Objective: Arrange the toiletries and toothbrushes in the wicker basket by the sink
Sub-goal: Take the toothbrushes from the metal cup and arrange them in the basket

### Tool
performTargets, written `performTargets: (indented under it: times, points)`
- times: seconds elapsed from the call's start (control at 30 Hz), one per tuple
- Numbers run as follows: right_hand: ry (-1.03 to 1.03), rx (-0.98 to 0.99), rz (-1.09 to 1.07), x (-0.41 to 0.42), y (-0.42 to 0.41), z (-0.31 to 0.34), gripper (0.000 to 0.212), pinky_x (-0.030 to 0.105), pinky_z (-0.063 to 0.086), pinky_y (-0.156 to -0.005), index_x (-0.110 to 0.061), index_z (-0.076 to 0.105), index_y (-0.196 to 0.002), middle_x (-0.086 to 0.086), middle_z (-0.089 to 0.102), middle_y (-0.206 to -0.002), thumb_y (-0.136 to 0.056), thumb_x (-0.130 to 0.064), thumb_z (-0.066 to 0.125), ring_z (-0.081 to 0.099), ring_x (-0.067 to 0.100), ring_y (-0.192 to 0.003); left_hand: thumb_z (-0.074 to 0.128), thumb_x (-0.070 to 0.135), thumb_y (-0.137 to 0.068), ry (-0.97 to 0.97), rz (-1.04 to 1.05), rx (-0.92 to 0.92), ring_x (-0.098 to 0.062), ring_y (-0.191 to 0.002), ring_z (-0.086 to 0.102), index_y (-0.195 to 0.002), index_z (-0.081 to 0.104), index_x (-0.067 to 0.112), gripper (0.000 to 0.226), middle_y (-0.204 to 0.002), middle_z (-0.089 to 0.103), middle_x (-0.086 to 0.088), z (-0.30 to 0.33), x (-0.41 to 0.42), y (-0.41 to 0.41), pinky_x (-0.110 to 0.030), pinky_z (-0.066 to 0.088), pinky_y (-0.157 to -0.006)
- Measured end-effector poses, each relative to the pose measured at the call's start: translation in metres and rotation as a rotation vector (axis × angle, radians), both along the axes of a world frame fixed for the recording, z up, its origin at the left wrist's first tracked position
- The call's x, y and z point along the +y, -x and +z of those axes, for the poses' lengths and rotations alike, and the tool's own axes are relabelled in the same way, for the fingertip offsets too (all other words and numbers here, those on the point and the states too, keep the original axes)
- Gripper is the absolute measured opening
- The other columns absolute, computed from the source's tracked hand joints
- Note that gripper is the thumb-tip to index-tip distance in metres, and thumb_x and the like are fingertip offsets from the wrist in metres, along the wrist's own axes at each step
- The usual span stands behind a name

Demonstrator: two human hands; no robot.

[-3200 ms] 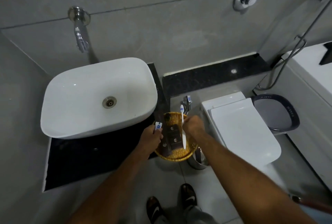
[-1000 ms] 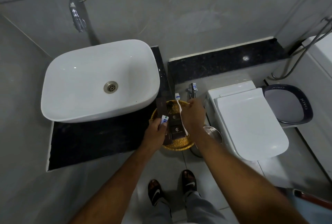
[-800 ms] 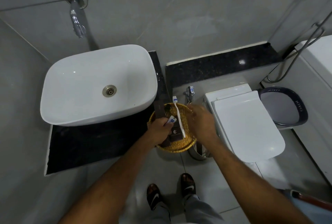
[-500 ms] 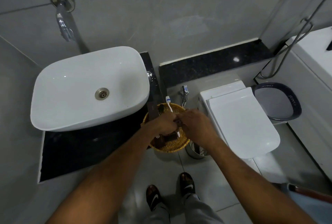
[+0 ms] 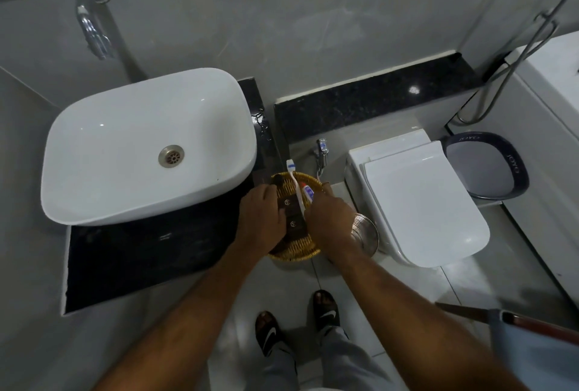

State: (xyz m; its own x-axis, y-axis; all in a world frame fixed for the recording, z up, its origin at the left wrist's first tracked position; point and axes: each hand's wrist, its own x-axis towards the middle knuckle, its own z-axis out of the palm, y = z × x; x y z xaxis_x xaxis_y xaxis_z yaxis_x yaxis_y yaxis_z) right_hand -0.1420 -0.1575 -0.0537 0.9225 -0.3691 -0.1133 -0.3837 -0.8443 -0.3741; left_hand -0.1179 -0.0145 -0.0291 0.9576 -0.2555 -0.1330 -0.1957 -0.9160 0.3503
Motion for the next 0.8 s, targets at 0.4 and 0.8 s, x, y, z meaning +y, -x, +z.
performTargets:
  times: [0.4,0.8]
  points:
    - [0.017,0.119,-0.042,0.015,0.002,-0.005,0.015,0.031,0.047,-0.053,-0.017,0.061,-0.105,0.003,0.07,-0.083,-0.091,-0.023,0.061,0.069,0.024,-0.07,0.06,0.026,-0.088,-0.076,-0.064,0.07,-0.04,-0.148,0.019,-0.147,0.03,0.001,0.07,-0.156,0.031,-0.024,-0.024,0.026,0.01,-0.053,0.018,-0.121]
    - [0.138,0.271,0.004,0.023,0.002,-0.014,0.022,0.033,0.045,-0.049,-0.012,0.062,-0.098,0.006,0.063,-0.085,-0.081,-0.021,0.073,0.065,0.023,-0.066,0.052,0.037,-0.089,-0.232,-0.129,0.011,-0.047,-0.149,0.005,-0.151,0.006,-0.004,0.087,-0.16,0.012,-0.033,-0.046,0.029,0.013,-0.055,0.009,-0.12]
